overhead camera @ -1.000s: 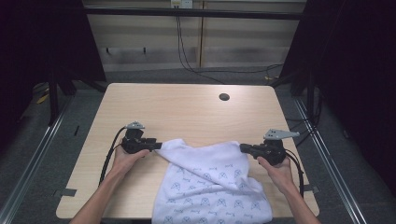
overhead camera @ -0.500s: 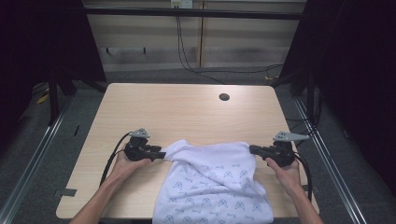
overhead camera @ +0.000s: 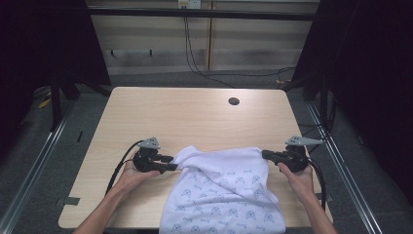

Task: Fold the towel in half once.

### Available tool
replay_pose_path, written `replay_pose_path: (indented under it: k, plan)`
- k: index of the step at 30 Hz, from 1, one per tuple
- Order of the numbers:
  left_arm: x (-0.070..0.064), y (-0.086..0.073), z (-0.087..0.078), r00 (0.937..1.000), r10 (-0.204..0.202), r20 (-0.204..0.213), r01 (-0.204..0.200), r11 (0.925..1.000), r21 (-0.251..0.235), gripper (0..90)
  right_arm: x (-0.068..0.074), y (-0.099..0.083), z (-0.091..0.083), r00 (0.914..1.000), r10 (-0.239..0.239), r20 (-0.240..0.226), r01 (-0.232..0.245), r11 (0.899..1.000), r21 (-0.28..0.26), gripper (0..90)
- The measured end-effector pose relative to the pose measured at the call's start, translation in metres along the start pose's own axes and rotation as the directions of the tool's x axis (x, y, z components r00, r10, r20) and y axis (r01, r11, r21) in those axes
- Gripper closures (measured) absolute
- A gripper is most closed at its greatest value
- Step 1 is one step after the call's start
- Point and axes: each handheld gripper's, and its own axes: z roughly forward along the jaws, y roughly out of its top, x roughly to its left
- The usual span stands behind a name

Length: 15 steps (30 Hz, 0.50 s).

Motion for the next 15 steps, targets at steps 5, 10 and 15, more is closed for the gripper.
replay_pose_path:
  k: [5,10,15]
  plan:
    - [-0.006,-0.001,0.01,0.9983,0.055,-0.017,-0.054,0.9978,0.038,54.0,-0.005,-0.001,-0.001,0.9998,0.015,0.01,-0.015,1.0,-0.001,87.5]
    - [-0.012,0.003,0.014,0.9938,0.087,-0.07,-0.083,0.9948,0.059,74.9,-0.004,0.0,-0.001,0.9999,0.01,0.007,-0.01,1.0,-0.009,87.5]
    - [-0.007,0.006,0.003,0.9977,0.029,-0.062,-0.029,0.9996,0.004,86.2,-0.004,0.002,-0.004,0.9999,0.013,0.005,-0.013,1.0,-0.024,87.4]
